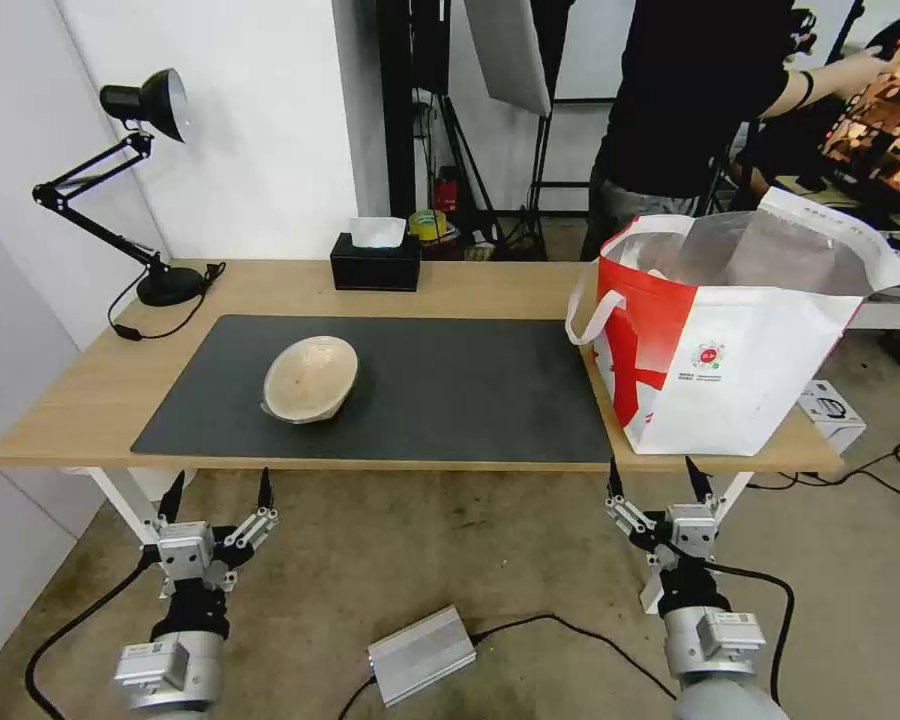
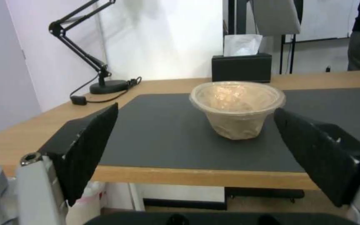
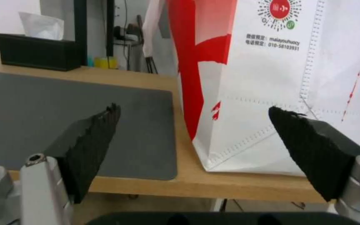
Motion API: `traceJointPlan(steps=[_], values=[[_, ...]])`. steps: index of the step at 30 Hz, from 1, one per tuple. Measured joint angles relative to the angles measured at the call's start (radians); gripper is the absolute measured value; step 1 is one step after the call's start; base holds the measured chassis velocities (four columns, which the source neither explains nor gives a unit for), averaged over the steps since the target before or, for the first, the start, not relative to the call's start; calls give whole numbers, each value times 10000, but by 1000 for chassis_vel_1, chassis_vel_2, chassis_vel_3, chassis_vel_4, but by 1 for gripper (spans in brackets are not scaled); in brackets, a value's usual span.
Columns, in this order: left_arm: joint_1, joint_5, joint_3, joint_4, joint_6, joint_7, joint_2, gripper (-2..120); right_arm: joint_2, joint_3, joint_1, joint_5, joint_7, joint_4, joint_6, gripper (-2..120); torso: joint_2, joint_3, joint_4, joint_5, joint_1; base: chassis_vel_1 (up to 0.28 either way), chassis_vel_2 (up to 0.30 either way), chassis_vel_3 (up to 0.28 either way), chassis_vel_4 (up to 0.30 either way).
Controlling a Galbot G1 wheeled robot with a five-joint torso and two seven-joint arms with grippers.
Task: Pick up the trash from the table and place it into the takeout bag.
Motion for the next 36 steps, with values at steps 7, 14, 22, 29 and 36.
traceJointPlan(steps=[7,14,22,29,36], values=[[50,-98,-14,-40,-38,0,87,100,11,14,127,-22,0,-230,5,92,0,0,0,0,0,0,0,0,0],[112,-98,11,-193,-29,0,95,100,-4,135,90,-54,-2,-190,6,92,0,0,0,0,0,0,0,0,0],[152,-100,-15,-215,-29,0,94,100,12,190,42,-164,-5,-190,-3,92,0,0,0,0,0,0,0,0,0],[208,-124,-112,-282,-29,-8,88,100,4,183,27,-280,1,-309,-2,92,0,0,0,0,0,0,0,0,0],[203,-124,-113,-282,-34,-13,55,100,18,116,-4,-360,33,-304,-7,92,1,0,0,0,0,0,0,0,0]])
